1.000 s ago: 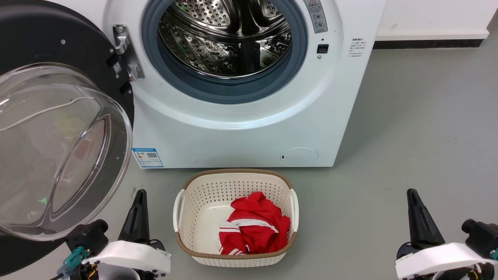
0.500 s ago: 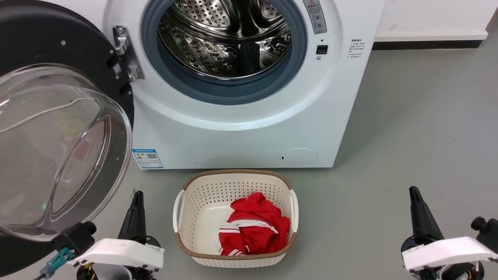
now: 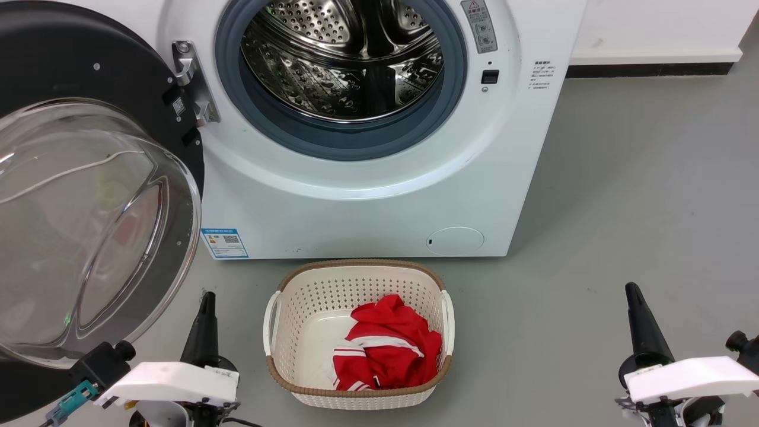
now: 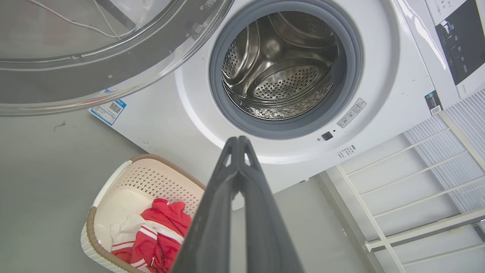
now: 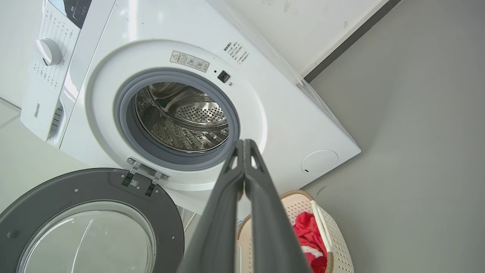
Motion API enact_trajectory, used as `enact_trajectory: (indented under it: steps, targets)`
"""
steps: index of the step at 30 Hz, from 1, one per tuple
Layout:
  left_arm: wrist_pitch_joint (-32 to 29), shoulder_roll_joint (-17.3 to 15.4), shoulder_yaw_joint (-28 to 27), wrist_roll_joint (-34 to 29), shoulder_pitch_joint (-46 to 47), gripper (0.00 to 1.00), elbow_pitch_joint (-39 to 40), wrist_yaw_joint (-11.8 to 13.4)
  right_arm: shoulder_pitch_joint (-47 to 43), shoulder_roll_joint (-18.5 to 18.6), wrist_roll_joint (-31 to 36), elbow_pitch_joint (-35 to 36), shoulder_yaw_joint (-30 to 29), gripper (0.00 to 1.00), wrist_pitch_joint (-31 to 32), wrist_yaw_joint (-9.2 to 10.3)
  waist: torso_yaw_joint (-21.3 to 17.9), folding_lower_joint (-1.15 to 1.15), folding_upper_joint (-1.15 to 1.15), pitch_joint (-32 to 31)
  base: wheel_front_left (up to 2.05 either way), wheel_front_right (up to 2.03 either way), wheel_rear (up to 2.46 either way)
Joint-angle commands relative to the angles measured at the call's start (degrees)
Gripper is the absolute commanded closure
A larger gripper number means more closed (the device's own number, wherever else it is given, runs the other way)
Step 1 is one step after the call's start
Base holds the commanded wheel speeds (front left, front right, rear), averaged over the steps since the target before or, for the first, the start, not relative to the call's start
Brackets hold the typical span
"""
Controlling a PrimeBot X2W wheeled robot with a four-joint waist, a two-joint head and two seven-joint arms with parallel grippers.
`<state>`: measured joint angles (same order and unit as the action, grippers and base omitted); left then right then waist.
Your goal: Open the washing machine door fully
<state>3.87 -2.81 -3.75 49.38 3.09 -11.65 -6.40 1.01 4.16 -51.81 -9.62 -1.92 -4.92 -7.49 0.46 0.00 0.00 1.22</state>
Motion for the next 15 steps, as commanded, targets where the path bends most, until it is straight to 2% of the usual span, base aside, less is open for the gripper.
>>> enact_trajectory:
  steps: [1, 15]
  targets:
    - [-0.41, -0.11, -0.23, 2.0, 1.75, 1.0, 0.41, -0.24, 1.63, 0.43, -2.1, 0.3, -0.18, 1.0, 0.41, -0.01, -0.01, 0.0, 0.0, -0.02, 0.0, 0.0, 0.0]
    - [-2.69, -0.11, -0.84, 11.03, 2.16, 1.0, -0.2, -0.46, 2.47, 0.5, -11.02, -0.68, -0.61, 1.0, 2.47, -0.01, -0.08, 0.0, 0.0, -0.19, 0.0, 0.0, 0.0]
